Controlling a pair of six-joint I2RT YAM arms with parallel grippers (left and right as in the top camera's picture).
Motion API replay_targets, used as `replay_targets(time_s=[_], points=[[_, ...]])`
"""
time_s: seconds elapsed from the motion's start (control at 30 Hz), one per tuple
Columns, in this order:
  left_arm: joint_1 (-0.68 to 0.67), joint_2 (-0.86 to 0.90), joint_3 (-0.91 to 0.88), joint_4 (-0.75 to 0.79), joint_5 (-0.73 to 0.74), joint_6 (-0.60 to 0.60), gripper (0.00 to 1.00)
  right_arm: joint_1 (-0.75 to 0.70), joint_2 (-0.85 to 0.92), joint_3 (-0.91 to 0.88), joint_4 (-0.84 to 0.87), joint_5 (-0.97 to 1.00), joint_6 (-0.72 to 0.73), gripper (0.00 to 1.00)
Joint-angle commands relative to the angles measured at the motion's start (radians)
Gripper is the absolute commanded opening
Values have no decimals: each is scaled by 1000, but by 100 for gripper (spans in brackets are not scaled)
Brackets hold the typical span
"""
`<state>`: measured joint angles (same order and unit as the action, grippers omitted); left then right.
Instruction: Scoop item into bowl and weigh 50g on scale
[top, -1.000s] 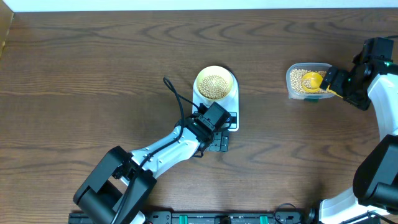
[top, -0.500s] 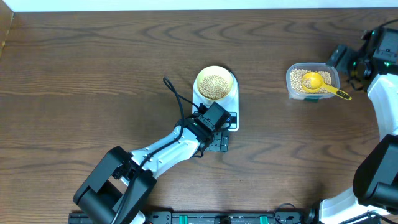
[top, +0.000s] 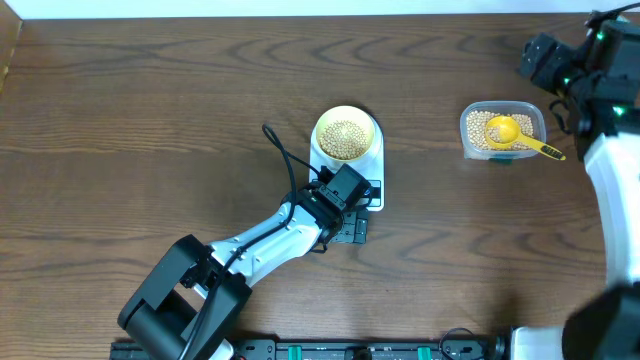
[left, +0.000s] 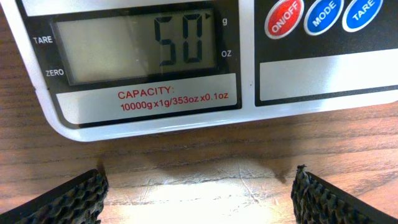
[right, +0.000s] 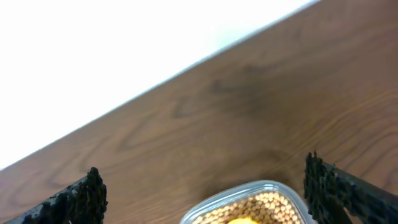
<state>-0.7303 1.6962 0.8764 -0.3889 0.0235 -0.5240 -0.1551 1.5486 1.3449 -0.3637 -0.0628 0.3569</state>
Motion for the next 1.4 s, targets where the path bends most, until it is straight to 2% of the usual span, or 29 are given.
replay_targets(time_s=[0.0,0.33,0.5,0.7,0.83,0.93,1.2,1.37], points=[[0,26,-42,-10,21,-13,98,34,-120,-3,-32,50,13,99],[0,26,-42,-9,21,-13,98,105,-461,-41,-126,49,13,99],[0,26,-41,-10,21,-13,98,105,-556,-47,-148,49,8,99],[0,26,-41,-9,21,-13,98,105,-624,-47,-133,-2,-208,99],[0,26,-41,-9,21,-13,98,105,-663,-75,-129,-12,-224,99],[0,26,-41,-9,21,-13,98,105,-723,-162,-68,-59,-227,99],[0,26,-42,-9,21,-13,98,105,-999,-546,291,-68,-277,99],[0,26,-42,-10,21,-13,98,105,-1095,-661,336,-76,-288,99]])
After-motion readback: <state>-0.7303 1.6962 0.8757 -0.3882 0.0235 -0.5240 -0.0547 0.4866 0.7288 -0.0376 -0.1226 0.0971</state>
